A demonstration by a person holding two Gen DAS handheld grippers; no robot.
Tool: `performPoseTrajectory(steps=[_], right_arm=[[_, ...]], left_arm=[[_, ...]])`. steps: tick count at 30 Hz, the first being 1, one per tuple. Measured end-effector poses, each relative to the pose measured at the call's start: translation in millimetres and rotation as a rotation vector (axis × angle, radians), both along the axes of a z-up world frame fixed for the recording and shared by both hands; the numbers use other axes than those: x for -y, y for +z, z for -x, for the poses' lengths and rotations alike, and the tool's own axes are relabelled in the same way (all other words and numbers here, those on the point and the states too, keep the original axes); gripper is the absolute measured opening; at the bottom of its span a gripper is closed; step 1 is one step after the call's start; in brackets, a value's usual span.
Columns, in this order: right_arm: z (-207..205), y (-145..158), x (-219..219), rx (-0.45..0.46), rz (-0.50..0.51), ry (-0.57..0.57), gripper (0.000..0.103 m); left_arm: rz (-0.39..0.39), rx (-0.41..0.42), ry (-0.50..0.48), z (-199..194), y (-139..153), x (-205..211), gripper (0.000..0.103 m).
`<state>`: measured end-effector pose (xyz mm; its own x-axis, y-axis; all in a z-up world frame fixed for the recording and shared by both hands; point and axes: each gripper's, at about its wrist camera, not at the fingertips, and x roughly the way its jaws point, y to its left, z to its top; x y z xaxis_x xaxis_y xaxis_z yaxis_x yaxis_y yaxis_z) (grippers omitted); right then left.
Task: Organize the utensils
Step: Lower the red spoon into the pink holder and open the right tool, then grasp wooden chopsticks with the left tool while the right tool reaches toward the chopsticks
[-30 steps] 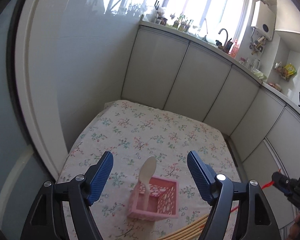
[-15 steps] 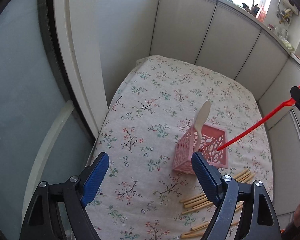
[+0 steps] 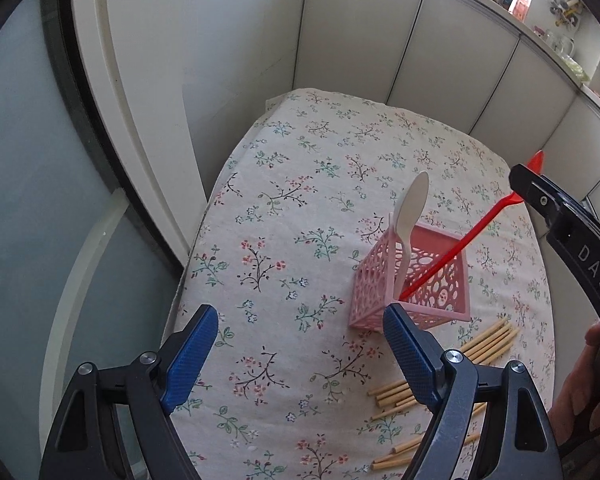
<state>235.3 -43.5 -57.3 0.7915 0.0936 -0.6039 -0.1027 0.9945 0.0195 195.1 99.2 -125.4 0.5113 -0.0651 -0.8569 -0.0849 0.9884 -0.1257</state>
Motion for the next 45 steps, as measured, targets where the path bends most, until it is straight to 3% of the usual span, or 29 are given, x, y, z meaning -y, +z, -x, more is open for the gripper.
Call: performPoseTrajectory(steps=[4, 8, 13, 18, 27, 31, 45], right_arm=[[-2, -2, 3, -0.055, -0.067, 0.052, 0.042], [13, 10, 13, -0.05, -0.102, 0.053, 0.045], [37, 25, 46, -0.07, -0.139, 0.007, 0.052], [63, 26, 92, -0.149, -0.193, -0.074, 0.057], [103, -8, 161, -0.376, -0.281, -0.179, 0.064], [119, -27, 183, -0.47, -0.262, -0.227, 0.064], [155, -69, 228, -0.648, -0.277, -0.309, 0.065]], left_arm=[[0.006, -0.007, -0.02, 1, 0, 4, 0.086], [0.009, -0.009, -0.038, 4, 1, 7, 0.086], [0.01, -0.011, -0.064, 12, 3, 12, 0.086], [0.0, 0.003, -0.128, 24, 8, 28, 0.086], [0.034, -0.034, -0.28, 48, 7, 68, 0.086], [0.068, -0.083, -0.331, 52, -1, 85, 0.086], [-0.006, -0.17, -0.462, 60, -37, 141, 0.086]])
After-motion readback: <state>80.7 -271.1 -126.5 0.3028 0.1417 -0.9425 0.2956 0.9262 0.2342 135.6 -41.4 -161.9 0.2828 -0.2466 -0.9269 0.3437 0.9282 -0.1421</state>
